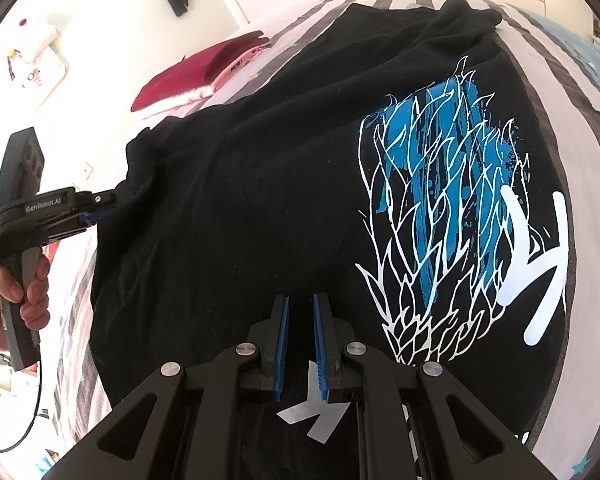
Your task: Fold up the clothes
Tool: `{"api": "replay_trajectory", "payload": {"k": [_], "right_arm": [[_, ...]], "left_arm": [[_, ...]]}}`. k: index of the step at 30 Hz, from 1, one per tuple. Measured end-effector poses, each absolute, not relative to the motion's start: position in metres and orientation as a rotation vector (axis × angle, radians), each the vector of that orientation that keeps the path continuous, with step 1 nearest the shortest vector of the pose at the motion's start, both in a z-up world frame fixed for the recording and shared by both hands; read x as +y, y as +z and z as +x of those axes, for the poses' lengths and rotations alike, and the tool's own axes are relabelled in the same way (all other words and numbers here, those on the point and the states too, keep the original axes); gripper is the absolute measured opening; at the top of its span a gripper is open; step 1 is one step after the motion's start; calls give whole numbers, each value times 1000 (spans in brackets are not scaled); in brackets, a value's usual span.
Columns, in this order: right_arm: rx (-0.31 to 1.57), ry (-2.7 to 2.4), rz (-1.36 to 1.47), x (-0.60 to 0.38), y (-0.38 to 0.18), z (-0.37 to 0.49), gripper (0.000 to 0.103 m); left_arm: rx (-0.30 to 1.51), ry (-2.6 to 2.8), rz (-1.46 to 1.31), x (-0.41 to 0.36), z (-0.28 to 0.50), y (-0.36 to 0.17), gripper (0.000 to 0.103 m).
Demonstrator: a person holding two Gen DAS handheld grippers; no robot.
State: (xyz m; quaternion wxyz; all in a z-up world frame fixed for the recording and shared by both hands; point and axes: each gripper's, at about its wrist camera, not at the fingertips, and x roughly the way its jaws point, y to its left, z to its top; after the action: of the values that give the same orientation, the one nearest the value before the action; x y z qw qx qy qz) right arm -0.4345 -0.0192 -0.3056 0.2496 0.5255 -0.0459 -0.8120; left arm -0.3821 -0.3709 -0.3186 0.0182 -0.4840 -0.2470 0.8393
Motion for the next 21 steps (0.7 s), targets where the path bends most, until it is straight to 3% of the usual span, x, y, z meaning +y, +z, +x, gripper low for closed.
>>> {"api": "replay_trajectory", "payload": {"k": [4, 11, 16, 21], "right_arm": [[-122, -2214, 1429, -20, -305, -434, 12], [-113, -2218, 1431, -20, -304, -431, 12], [-107, -2220, 1434, -22, -304, -431, 12], [-101, -2226, 1434, -23, -304, -430, 12]], "left_arm": [[-692, 2655, -1462, -372, -378, -307, 3], [-600, 2795, -1505, -417, -359, -285, 2], [-543, 2905, -1733, -468, -343, -287, 7], [-584, 2915, -1806, -482, -335, -289, 7]]}}
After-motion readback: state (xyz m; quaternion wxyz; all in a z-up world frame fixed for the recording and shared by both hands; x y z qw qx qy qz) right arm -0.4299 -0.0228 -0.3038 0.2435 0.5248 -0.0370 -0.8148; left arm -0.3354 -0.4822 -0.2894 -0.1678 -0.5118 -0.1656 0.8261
